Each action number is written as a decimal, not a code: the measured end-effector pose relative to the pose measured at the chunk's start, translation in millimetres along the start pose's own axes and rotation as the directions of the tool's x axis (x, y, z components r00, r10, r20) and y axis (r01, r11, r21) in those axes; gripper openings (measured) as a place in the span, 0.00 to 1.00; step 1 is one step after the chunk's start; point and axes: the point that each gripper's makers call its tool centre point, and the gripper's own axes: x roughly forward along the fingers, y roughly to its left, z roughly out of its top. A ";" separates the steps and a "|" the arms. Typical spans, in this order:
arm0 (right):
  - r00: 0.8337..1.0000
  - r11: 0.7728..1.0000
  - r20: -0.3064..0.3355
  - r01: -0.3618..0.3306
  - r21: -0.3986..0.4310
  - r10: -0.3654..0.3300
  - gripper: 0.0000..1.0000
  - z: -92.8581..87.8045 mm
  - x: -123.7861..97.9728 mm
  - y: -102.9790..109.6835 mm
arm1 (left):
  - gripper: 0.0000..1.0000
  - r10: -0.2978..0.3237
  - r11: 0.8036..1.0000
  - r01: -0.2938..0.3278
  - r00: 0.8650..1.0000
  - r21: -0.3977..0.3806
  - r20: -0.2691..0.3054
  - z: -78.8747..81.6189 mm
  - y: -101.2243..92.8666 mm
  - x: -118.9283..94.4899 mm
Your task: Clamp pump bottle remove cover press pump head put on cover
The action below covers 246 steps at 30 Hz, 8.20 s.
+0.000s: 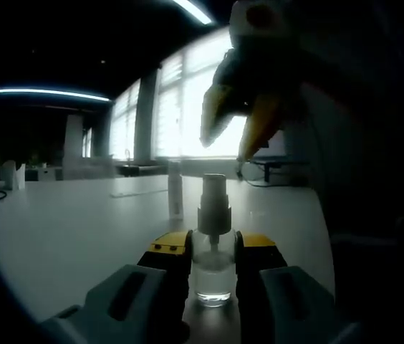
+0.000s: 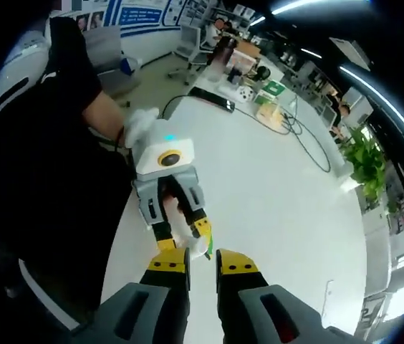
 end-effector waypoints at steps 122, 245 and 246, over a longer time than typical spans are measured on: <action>0.898 0.959 -0.346 -0.281 0.027 0.272 0.00 -3.8 27.7 9.0 | 0.15 -0.008 1.000 0.008 1.000 -0.007 -0.002 0.1 -0.3 -0.1; 0.896 0.955 -0.350 -0.295 -0.013 0.272 0.00 -2.2 22.6 6.3 | 0.15 -0.017 1.000 0.017 1.000 -0.002 0.004 -0.3 -1.0 2.4; 0.896 0.955 -0.350 -0.296 -0.014 0.272 0.00 -2.2 22.6 6.3 | 0.15 -0.017 1.000 0.017 1.000 -0.002 0.004 -0.4 -0.5 2.4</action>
